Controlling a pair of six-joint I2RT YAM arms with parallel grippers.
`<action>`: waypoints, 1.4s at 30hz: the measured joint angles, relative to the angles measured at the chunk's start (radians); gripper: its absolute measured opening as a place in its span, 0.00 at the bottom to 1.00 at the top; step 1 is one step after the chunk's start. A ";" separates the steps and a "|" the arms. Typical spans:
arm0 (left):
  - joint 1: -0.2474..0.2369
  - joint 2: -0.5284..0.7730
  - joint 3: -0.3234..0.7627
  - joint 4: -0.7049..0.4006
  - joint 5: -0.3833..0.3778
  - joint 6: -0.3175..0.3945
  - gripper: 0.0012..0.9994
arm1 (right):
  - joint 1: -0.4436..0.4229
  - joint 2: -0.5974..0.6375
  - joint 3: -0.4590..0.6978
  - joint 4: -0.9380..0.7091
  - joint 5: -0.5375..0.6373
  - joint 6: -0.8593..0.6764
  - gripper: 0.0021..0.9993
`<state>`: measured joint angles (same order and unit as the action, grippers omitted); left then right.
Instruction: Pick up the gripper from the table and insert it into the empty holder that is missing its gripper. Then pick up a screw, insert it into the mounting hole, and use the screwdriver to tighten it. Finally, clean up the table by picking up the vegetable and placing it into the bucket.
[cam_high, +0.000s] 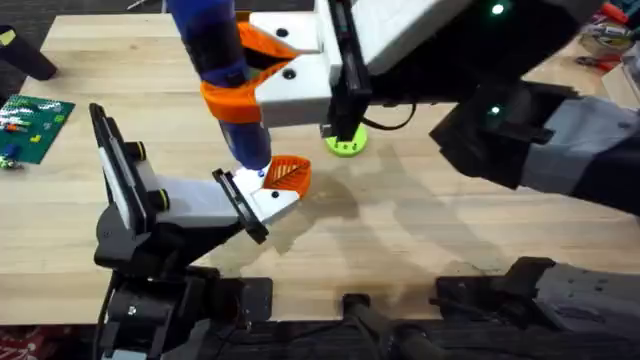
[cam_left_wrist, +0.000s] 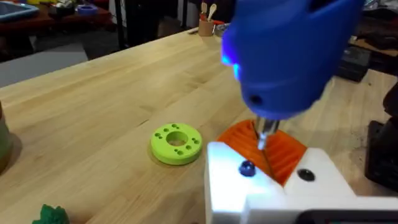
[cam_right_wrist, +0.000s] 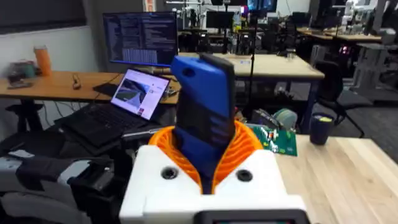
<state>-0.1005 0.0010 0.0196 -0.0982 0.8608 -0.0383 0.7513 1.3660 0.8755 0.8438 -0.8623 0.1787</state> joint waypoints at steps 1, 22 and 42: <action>0.000 0.000 0.000 0.000 0.000 0.000 0.01 | 0.000 0.006 0.000 -0.001 0.000 0.000 0.06; 0.000 0.000 0.000 0.000 0.000 0.000 0.01 | 0.003 0.024 0.001 -0.014 0.000 -0.015 0.06; 0.000 0.000 0.000 0.000 0.000 0.000 0.01 | 0.007 0.024 0.003 -0.026 0.000 -0.022 0.06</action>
<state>-0.1005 0.0010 0.0196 -0.0986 0.8608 -0.0383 0.7586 1.3898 0.8785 0.8177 -0.8619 0.1565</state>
